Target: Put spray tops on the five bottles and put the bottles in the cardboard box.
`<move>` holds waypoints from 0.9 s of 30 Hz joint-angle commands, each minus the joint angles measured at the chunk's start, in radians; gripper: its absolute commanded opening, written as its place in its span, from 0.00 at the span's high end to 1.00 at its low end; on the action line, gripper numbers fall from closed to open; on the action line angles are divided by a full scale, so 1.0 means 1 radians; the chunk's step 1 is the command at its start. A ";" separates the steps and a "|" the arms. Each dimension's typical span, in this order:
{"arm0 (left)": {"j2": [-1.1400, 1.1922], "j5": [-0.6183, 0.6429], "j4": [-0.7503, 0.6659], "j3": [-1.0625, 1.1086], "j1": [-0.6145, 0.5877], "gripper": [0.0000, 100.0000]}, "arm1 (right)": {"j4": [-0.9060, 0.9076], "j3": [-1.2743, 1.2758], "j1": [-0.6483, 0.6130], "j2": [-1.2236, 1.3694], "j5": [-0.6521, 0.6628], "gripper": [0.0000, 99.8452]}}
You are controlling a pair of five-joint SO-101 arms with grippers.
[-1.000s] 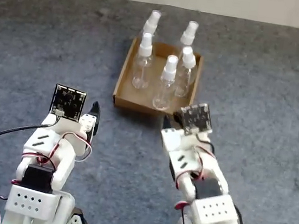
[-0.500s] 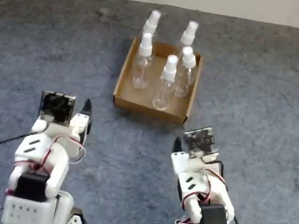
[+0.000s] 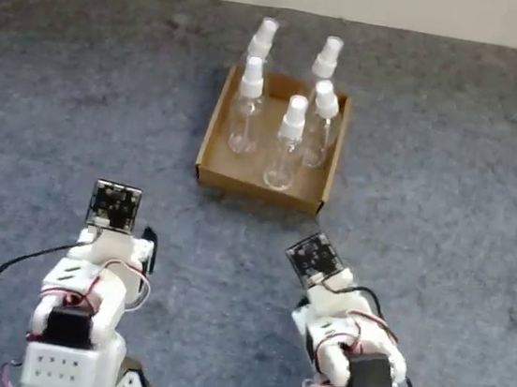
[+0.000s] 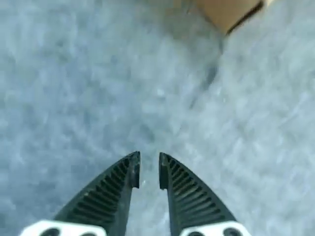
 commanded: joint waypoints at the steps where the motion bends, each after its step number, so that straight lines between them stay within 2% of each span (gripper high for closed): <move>1: -0.012 -0.003 -0.020 0.027 -0.062 1.00 | 0.028 0.108 0.104 -0.007 0.009 0.98; 5: -0.002 -0.003 0.015 0.027 -0.122 0.99 | 0.035 0.110 0.243 0.001 0.011 0.98; 11: -0.012 -0.003 0.253 0.027 -0.145 0.99 | 0.035 0.110 0.369 -0.004 0.011 0.98; 14: -0.012 0.002 0.324 0.027 -0.145 0.99 | 0.035 0.110 0.378 -0.004 0.009 0.98; 27: -0.012 0.002 0.324 0.027 -0.145 0.99 | 0.035 0.110 0.378 -0.004 0.009 0.98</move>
